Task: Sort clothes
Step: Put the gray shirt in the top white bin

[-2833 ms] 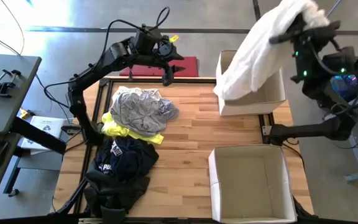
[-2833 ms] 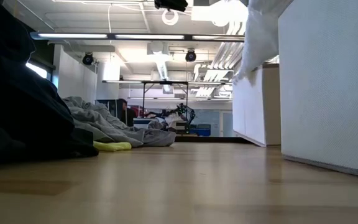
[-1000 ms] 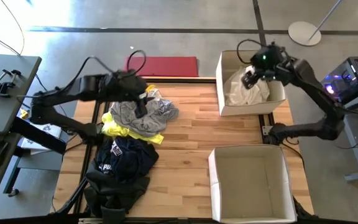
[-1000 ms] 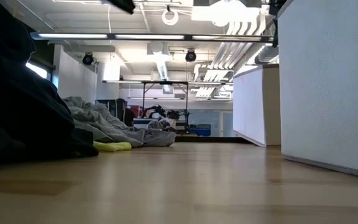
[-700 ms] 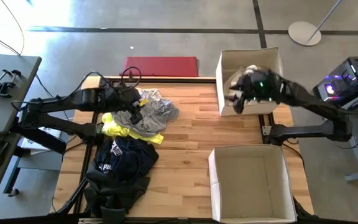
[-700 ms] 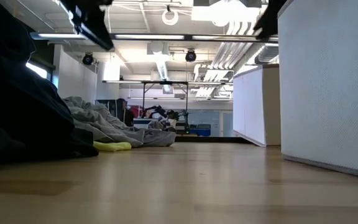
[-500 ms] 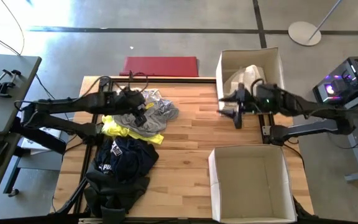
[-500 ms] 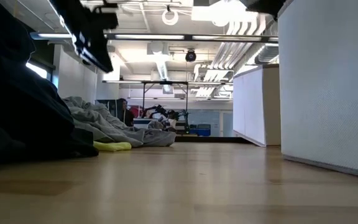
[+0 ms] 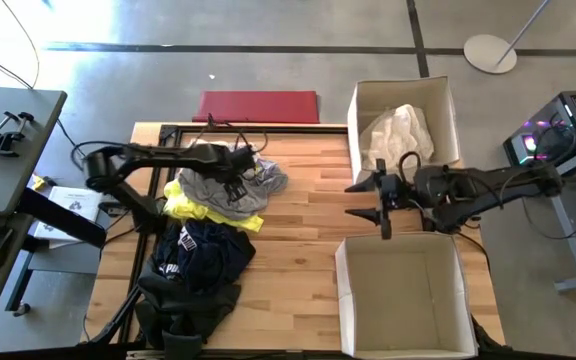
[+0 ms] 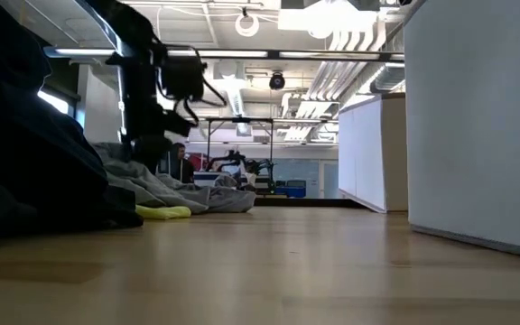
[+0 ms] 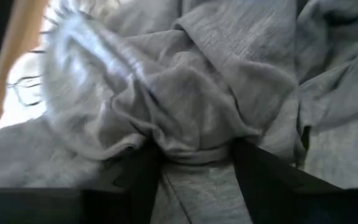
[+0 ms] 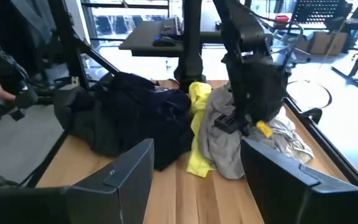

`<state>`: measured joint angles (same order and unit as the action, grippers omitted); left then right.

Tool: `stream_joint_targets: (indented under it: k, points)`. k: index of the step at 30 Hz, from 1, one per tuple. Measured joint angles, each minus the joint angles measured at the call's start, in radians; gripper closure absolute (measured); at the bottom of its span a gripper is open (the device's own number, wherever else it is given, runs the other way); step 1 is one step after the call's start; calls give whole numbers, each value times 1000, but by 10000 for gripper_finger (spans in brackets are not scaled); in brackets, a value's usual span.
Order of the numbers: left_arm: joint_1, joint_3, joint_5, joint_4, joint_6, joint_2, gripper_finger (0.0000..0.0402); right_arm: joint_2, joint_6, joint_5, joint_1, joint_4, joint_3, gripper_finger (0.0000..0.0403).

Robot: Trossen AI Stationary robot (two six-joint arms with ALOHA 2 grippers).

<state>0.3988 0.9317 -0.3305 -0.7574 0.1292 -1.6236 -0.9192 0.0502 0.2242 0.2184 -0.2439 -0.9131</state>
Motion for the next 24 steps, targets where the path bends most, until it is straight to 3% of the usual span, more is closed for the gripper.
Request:
stream_joint_targets:
  k: [3,5,7,13,17,20,24]
  points:
    - [-11,2,-27,1,-45,-63,286,-21,3,16,11,-2,0,174]
    - [-24,8,-62,-7,-61,-73,349,-43,0,16,14,-1,0,174]
    - [-41,27,-89,-17,-69,-58,385,-75,-5,16,13,2,0,174]
    - [-102,158,-124,-73,-97,111,395,-206,-53,66,-18,32,0,174]
    - [-151,250,-115,-34,-140,250,397,-304,-117,73,-61,158,0,174]
    - [-179,303,-63,42,-168,342,399,-371,-116,73,-103,308,0,174]
    - [-203,324,78,193,-208,414,400,-455,-159,36,-158,487,0,174]
